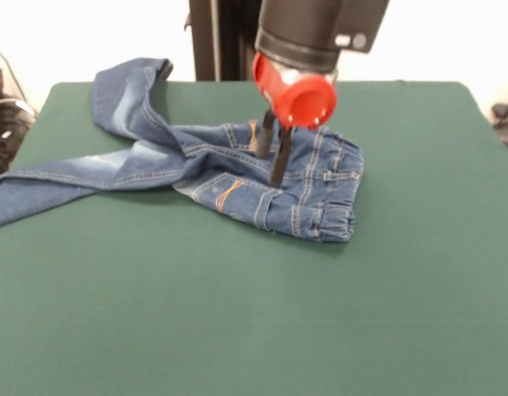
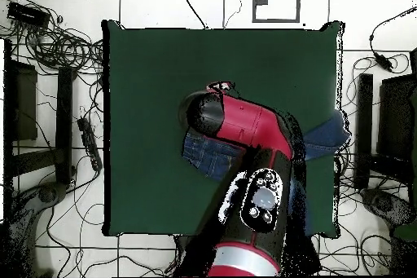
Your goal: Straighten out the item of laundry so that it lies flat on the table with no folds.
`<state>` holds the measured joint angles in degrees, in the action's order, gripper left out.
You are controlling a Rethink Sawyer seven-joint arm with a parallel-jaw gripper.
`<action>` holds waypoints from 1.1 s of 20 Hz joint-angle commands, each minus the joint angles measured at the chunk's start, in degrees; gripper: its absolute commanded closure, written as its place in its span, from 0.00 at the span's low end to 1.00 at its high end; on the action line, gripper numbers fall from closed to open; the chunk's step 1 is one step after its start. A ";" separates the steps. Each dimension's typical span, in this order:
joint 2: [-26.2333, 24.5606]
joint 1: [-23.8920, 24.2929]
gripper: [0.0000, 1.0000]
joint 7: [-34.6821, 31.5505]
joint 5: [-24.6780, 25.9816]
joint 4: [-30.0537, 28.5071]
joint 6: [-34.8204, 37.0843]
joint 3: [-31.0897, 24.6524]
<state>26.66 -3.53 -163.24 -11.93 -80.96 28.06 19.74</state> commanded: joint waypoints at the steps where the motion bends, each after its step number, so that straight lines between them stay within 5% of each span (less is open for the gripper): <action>1: -8.70 -4.73 0.00 -15.35 -6.24 1.54 7.62 -3.44; 6: -9.76 -6.87 0.00 -15.53 -8.55 2.32 10.58 -3.21; 15: -4.41 -8.58 0.00 -11.45 -10.40 -3.45 15.13 -4.86; 22: -5.74 -7.97 0.00 -8.41 -8.45 -7.03 10.18 -4.34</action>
<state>21.34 -10.36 -163.24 -18.60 -80.82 36.59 19.74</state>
